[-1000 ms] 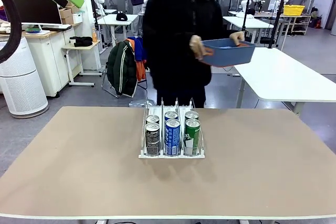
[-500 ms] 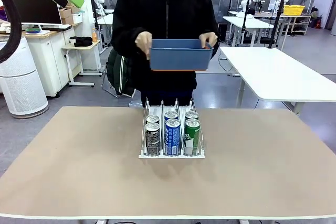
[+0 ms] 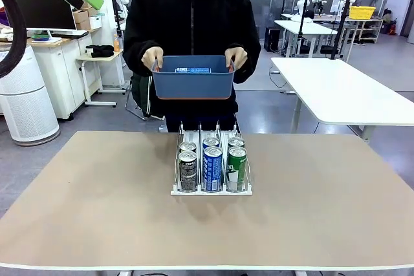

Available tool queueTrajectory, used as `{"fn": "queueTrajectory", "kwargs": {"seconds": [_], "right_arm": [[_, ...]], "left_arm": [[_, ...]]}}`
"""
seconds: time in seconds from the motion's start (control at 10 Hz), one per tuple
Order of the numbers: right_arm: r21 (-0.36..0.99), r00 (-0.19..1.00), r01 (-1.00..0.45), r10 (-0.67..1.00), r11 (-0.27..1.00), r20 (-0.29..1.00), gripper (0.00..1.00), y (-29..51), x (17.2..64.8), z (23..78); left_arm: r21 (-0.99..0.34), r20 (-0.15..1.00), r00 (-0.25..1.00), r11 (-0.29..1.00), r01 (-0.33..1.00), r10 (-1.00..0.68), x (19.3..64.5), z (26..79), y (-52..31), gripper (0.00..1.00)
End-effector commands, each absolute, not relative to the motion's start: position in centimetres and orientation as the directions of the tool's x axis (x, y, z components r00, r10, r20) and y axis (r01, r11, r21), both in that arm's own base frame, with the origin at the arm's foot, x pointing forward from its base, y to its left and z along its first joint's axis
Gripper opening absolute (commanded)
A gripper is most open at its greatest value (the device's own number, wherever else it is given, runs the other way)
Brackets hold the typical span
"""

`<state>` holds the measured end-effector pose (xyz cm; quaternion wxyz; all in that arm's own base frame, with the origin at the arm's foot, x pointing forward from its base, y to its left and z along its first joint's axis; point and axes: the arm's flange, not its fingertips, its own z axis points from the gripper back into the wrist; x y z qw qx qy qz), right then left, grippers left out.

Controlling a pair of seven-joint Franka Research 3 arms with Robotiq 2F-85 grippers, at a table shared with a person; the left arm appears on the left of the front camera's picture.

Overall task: Fill the beverage cans into the dispenser.
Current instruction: Pick up the Ionic drink handed by the human.

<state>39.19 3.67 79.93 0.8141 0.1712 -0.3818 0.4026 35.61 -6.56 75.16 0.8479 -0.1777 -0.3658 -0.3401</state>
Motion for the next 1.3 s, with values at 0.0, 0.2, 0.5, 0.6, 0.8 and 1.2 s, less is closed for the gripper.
{"fn": "queueTrajectory", "kwargs": {"seconds": [0.0, 0.2, 0.5, 0.6, 0.8, 1.2], "right_arm": [[-0.028, 0.385, -0.785, 0.523, 0.619, 0.76, 1.0, 3.66, 39.17, 79.96], [-0.028, 0.385, -0.785, 0.523, 0.619, 0.76, 1.0, 3.66, 39.17, 79.96], [-0.028, 0.385, -0.785, 0.523, 0.619, 0.76, 1.0, 3.66, 39.17, 79.96], [-0.028, 0.385, -0.785, 0.523, 0.619, 0.76, 1.0, 3.66, 39.17, 79.96], [-0.028, 0.385, -0.785, 0.523, 0.619, 0.76, 1.0, 3.66, 39.17, 79.96], [-0.028, 0.385, -0.785, 0.523, 0.619, 0.76, 1.0, 3.66, 39.17, 79.96]], "left_arm": [[-0.053, 0.74, 0.502, 0.706, 0.707, -0.447, 35.63, 75.08, -6.53, 1.0], [-0.053, 0.74, 0.502, 0.706, 0.707, -0.447, 35.63, 75.08, -6.53, 1.0], [-0.053, 0.74, 0.502, 0.706, 0.707, -0.447, 35.63, 75.08, -6.53, 1.0], [-0.053, 0.74, 0.502, 0.706, 0.707, -0.447, 35.63, 75.08, -6.53, 1.0], [-0.053, 0.74, 0.502, 0.706, 0.707, -0.447, 35.63, 75.08, -6.53, 1.0], [-0.053, 0.74, 0.502, 0.706, 0.707, -0.447, 35.63, 75.08, -6.53, 1.0]]}}
